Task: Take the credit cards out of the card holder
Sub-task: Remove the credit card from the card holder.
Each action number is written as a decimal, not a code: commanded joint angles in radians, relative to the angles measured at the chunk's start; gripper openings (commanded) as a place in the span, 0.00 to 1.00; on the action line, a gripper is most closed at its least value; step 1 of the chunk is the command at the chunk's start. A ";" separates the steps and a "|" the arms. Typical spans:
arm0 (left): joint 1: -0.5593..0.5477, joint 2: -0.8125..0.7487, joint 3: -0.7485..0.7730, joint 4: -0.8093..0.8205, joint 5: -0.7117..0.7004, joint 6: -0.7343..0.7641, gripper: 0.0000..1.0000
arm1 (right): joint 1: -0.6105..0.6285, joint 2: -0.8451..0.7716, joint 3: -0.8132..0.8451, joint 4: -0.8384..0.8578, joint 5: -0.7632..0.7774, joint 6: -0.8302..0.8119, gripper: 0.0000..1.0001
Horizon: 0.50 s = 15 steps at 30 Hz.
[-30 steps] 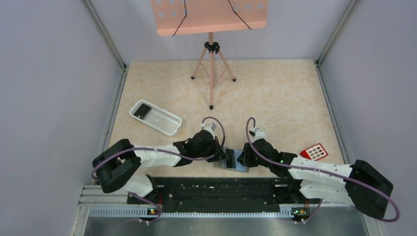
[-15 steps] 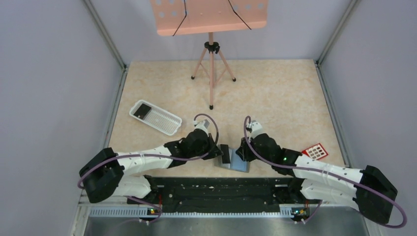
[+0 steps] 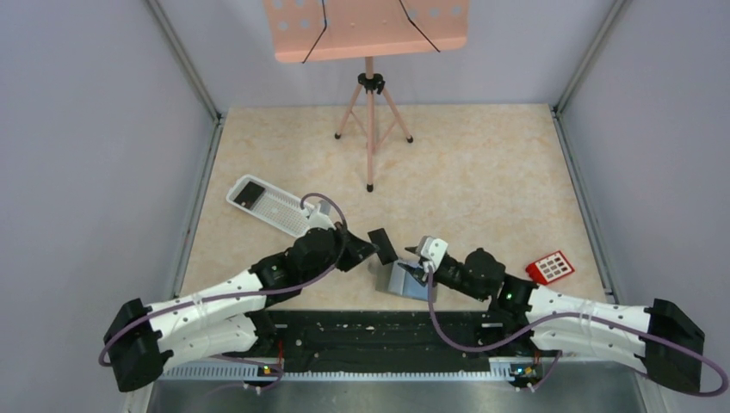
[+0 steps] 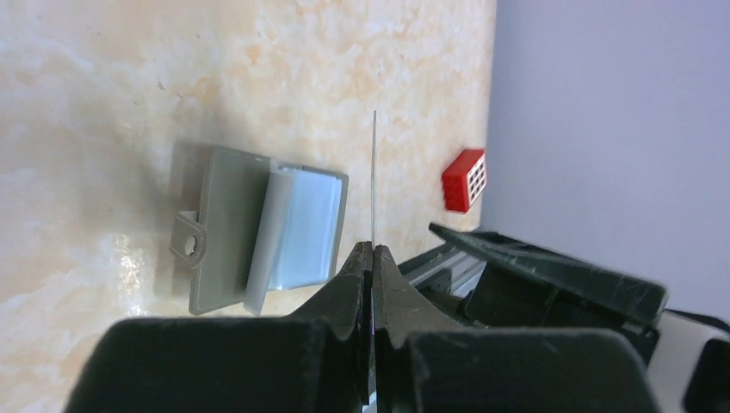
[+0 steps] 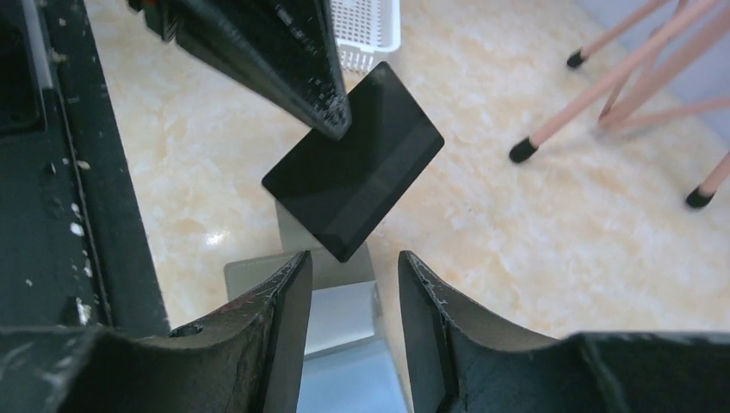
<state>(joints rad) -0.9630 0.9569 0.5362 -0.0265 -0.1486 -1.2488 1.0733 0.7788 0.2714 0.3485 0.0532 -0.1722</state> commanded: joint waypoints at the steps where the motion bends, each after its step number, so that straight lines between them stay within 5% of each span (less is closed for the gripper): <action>1: 0.003 -0.102 -0.064 -0.016 -0.133 -0.113 0.00 | 0.020 0.002 -0.055 0.176 -0.129 -0.297 0.41; 15: 0.003 -0.175 -0.093 -0.015 -0.125 -0.165 0.00 | 0.138 0.232 -0.002 0.347 0.081 -0.510 0.39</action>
<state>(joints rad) -0.9630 0.7876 0.4385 -0.0731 -0.2703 -1.3891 1.1763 0.9482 0.2123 0.5972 0.0761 -0.6121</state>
